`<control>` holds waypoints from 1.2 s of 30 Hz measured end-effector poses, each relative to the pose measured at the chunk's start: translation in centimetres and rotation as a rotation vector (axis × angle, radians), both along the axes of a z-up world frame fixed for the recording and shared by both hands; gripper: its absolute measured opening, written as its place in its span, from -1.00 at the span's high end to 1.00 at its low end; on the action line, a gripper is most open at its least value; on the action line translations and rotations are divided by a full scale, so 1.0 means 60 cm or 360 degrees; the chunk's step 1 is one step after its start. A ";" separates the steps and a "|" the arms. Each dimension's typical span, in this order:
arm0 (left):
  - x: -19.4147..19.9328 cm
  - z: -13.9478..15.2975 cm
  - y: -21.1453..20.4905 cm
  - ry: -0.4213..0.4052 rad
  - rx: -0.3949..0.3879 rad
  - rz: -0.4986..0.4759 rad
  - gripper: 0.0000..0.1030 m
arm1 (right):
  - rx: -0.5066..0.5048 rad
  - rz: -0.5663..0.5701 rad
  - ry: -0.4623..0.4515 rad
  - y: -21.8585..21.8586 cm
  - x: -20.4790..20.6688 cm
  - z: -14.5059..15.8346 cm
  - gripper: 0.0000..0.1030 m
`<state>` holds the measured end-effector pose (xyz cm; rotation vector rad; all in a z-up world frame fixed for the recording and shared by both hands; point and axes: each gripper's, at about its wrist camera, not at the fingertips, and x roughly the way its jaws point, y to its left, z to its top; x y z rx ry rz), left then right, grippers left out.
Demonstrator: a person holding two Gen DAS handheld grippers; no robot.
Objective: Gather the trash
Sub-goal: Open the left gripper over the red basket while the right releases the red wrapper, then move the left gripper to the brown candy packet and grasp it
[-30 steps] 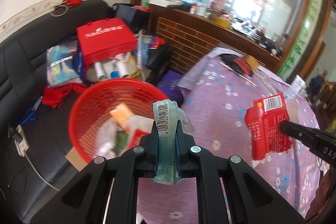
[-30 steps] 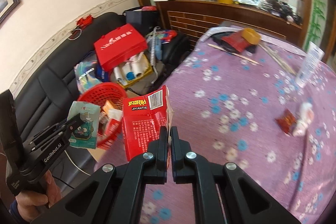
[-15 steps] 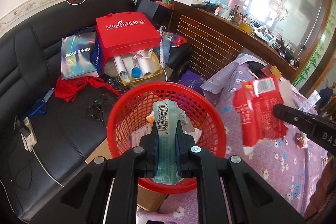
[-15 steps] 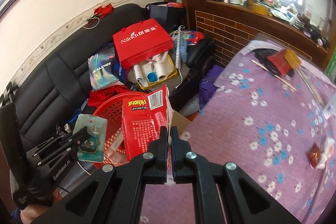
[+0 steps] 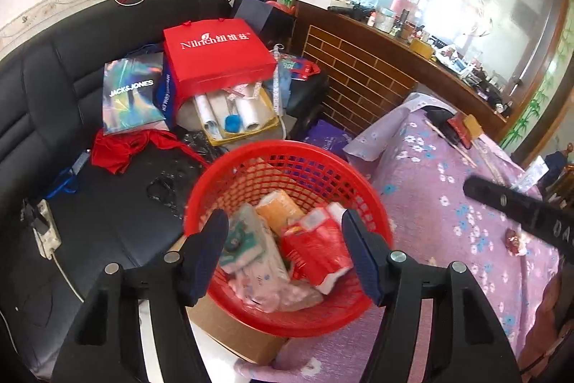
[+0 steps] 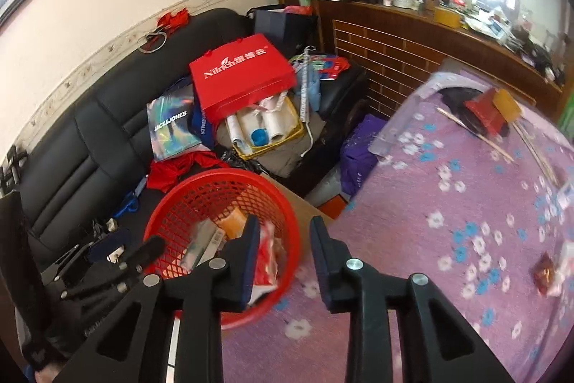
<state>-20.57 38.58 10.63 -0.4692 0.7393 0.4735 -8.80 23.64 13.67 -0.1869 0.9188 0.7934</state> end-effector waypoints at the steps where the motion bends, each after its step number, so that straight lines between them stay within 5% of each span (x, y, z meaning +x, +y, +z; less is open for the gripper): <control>1: 0.001 0.000 -0.007 -0.0003 -0.0010 -0.0008 -0.25 | -0.0001 -0.0020 0.0029 -0.016 -0.001 -0.005 0.24; 9: 0.041 -0.008 -0.109 0.0035 -0.0019 -0.0227 -0.25 | -0.0074 -0.0163 0.0099 -0.131 -0.014 -0.038 0.21; 25: 0.139 -0.001 -0.366 0.0107 0.0041 -0.0718 -0.25 | 0.0028 -0.0717 0.0196 -0.459 0.003 -0.046 0.21; 36: 0.308 -0.019 -0.551 0.0213 0.0087 -0.1164 -0.25 | 0.0094 -0.1102 0.0239 -0.679 -0.014 -0.040 0.22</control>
